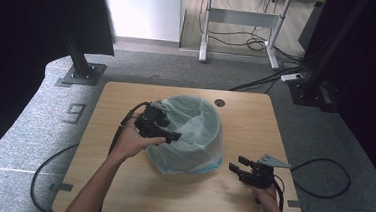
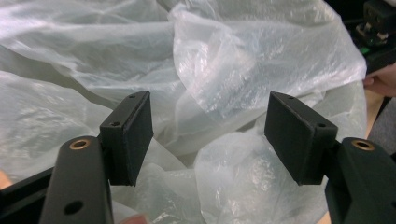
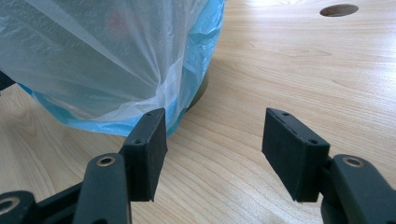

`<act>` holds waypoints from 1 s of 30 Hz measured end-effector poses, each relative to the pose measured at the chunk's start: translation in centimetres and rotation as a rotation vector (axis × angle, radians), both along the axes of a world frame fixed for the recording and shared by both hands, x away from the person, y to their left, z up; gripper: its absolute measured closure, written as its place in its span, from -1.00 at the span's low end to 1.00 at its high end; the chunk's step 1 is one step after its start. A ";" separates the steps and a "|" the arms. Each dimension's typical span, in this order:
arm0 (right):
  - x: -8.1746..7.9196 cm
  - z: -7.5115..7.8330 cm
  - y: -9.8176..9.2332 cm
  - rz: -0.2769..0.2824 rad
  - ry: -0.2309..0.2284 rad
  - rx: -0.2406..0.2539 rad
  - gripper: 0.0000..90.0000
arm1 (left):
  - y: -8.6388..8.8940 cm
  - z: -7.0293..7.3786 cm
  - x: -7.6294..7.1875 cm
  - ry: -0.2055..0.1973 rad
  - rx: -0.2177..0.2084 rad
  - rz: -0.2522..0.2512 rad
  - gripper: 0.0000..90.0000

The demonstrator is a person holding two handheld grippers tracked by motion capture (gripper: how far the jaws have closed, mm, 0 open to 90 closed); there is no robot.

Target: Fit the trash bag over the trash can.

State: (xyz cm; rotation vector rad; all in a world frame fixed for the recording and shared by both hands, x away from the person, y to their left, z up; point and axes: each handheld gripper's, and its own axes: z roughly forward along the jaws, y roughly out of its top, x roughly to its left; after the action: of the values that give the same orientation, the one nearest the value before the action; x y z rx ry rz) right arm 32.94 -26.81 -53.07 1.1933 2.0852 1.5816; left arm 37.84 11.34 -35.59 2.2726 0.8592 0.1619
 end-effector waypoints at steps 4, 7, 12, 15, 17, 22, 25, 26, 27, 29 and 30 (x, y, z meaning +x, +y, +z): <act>0.0 0.0 -0.1 -0.008 0.001 -0.003 -0.13 | -0.6 -0.6 0.4 0.019 0.030 0.010 -0.25; 0.0 0.0 -0.2 -0.008 0.000 0.000 -0.13 | -0.9 -1.2 0.8 0.043 0.048 0.015 -0.24; 0.0 0.1 -0.5 -0.014 -0.004 0.008 -0.13 | -1.1 -1.2 0.9 0.046 0.052 0.017 -0.24; 0.0 0.1 -0.6 -0.015 -0.004 0.007 -0.13 | -0.7 -0.9 0.7 0.028 0.020 0.021 -0.26; 0.0 0.1 -0.5 -0.014 -0.005 0.007 -0.13 | -0.3 -0.6 0.4 0.007 -0.014 0.021 -0.27; 0.0 0.1 -0.5 -0.015 -0.002 0.004 -0.13 | 0.8 0.1 -0.3 -0.041 -0.088 0.032 -0.28; 0.0 0.1 -0.5 -0.017 0.000 0.005 -0.13 | 1.7 0.6 -0.8 -0.071 -0.132 0.040 -0.28; 0.0 0.1 -0.6 -0.017 -0.003 0.005 -0.13 | 1.9 0.6 -0.9 -0.077 -0.141 0.043 -0.28; 0.0 0.1 -0.6 -0.017 -0.003 0.005 -0.13 | 2.2 0.7 -1.1 -0.084 -0.151 0.048 -0.28; 0.0 0.1 -0.6 -0.018 -0.003 0.005 -0.13 | 2.8 0.8 -1.3 -0.096 -0.166 0.055 -0.29; 0.0 0.1 -0.6 -0.018 -0.003 0.004 -0.13 | 3.1 0.8 -1.4 -0.099 -0.175 0.058 -0.29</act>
State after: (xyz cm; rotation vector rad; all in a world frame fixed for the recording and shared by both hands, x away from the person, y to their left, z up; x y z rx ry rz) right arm 32.92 -27.36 -52.94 1.2065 2.0646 1.5797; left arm 36.42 14.44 -34.79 2.0613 0.8539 0.2154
